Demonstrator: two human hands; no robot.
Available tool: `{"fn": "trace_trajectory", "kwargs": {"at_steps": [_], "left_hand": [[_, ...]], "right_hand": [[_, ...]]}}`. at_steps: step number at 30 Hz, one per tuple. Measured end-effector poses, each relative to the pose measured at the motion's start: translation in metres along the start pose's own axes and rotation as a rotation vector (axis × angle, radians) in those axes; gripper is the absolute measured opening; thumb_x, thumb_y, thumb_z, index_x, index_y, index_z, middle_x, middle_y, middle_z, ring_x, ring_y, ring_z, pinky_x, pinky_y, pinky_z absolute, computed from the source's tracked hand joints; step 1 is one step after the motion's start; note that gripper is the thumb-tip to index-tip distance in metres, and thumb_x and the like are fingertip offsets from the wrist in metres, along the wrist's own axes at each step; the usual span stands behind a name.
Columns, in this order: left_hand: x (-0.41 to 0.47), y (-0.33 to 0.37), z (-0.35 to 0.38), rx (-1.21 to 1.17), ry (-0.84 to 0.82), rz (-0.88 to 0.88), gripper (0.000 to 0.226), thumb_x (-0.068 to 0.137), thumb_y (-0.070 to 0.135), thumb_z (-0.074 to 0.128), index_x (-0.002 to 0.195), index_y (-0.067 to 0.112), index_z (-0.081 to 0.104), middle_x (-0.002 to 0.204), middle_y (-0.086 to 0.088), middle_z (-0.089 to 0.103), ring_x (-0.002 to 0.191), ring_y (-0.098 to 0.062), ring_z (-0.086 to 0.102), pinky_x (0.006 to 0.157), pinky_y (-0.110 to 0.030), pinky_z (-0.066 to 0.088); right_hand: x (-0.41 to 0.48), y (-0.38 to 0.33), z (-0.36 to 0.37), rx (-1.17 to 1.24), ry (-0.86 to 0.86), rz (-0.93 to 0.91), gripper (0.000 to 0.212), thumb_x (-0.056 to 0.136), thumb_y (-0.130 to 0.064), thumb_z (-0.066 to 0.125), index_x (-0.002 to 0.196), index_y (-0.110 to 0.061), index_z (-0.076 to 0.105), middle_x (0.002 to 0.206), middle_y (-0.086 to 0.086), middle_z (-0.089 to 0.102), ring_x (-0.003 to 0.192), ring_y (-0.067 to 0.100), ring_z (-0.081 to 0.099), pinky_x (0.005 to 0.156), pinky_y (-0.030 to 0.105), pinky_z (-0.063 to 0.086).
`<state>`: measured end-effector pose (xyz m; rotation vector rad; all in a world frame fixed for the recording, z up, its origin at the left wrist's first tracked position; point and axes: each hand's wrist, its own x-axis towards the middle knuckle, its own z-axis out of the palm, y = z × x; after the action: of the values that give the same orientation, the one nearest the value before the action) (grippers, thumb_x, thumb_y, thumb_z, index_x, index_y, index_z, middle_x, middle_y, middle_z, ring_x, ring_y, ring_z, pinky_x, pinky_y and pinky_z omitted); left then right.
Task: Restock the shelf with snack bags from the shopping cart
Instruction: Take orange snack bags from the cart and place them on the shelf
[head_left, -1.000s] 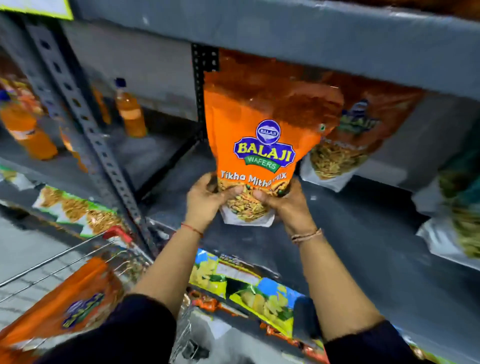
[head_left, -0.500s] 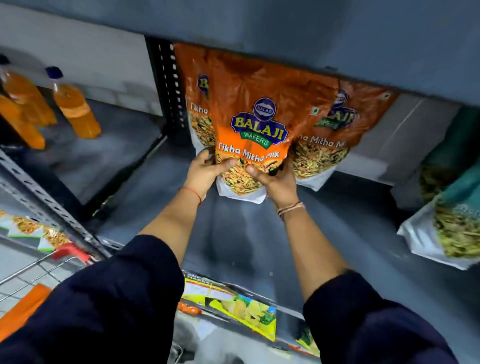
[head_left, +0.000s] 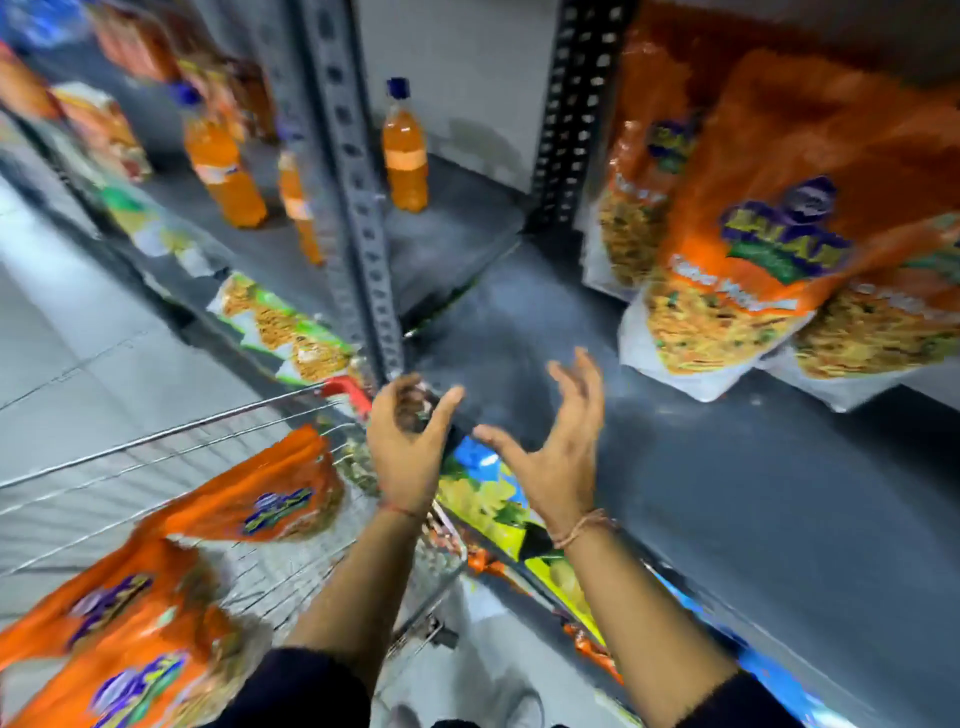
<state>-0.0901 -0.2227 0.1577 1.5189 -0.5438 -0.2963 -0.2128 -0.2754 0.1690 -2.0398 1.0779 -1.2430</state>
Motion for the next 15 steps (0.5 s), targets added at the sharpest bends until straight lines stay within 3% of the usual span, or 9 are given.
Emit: {"fn": "trace_trajectory", "kwargs": {"at_steps": [2, 4, 6, 8, 11, 15], "left_hand": [[0.000, -0.026, -0.060, 0.083, 0.134, -0.063, 0.029, 0.067, 0.032, 0.076, 0.089, 0.020, 0.060, 0.079, 0.001, 0.058, 0.067, 0.005, 0.052, 0.070, -0.015, 0.044], [-0.007, -0.052, -0.109, 0.096, 0.153, -0.176, 0.027, 0.065, 0.030, 0.078, 0.086, 0.026, 0.060, 0.082, -0.001, 0.062, 0.069, 0.005, 0.056, 0.070, -0.019, 0.048], [-0.015, -0.081, -0.146, 0.144, 0.148, -0.338, 0.037, 0.058, 0.042, 0.075, 0.087, 0.026, 0.060, 0.090, -0.007, 0.067, 0.084, -0.011, 0.064, 0.078, -0.030, 0.051], [-0.021, -0.112, -0.173, 0.260, 0.142, -0.554, 0.057, 0.056, 0.044, 0.075, 0.103, 0.015, 0.059, 0.104, -0.015, 0.065, 0.100, -0.028, 0.061, 0.084, -0.038, 0.048], [-0.022, -0.150, -0.191, 0.323, 0.161, -0.835, 0.082, 0.065, 0.025, 0.081, 0.132, 0.000, 0.040, 0.133, -0.022, 0.050, 0.119, -0.032, 0.051, 0.097, -0.039, 0.042], [-0.001, -0.201, -0.197, 0.189, 0.272, -0.850, 0.087, 0.066, 0.004, 0.078, 0.139, 0.003, 0.031, 0.142, -0.021, 0.040, 0.130, -0.032, 0.040, 0.101, -0.033, 0.035]], "right_hand": [[-0.019, -0.017, 0.045, 0.046, -0.242, -0.101, 0.084, 0.061, -0.048, 0.076, 0.127, -0.011, 0.039, 0.144, 0.016, 0.031, 0.135, 0.020, 0.027, 0.112, 0.030, 0.024], [-0.033, -0.027, 0.081, 0.072, -0.491, -0.105, 0.089, 0.059, -0.039, 0.081, 0.131, -0.007, 0.040, 0.146, 0.014, 0.030, 0.134, 0.015, 0.026, 0.112, 0.028, 0.022], [-0.046, -0.031, 0.112, 0.077, -0.728, -0.070, 0.095, 0.059, -0.039, 0.082, 0.135, -0.008, 0.035, 0.148, 0.010, 0.029, 0.134, 0.010, 0.025, 0.113, 0.021, 0.017], [-0.057, -0.028, 0.143, 0.066, -0.923, -0.012, 0.100, 0.060, -0.038, 0.081, 0.138, -0.007, 0.028, 0.151, 0.010, 0.026, 0.138, 0.015, 0.024, 0.112, 0.019, 0.015], [-0.069, -0.013, 0.175, 0.010, -1.106, 0.143, 0.107, 0.061, -0.035, 0.082, 0.142, -0.010, 0.019, 0.152, 0.012, 0.025, 0.138, 0.024, 0.029, 0.112, 0.031, 0.027], [-0.080, 0.027, 0.227, -0.053, -1.211, 0.334, 0.111, 0.059, -0.031, 0.084, 0.143, -0.018, 0.013, 0.149, 0.013, 0.032, 0.131, 0.032, 0.038, 0.104, 0.037, 0.036]]}}
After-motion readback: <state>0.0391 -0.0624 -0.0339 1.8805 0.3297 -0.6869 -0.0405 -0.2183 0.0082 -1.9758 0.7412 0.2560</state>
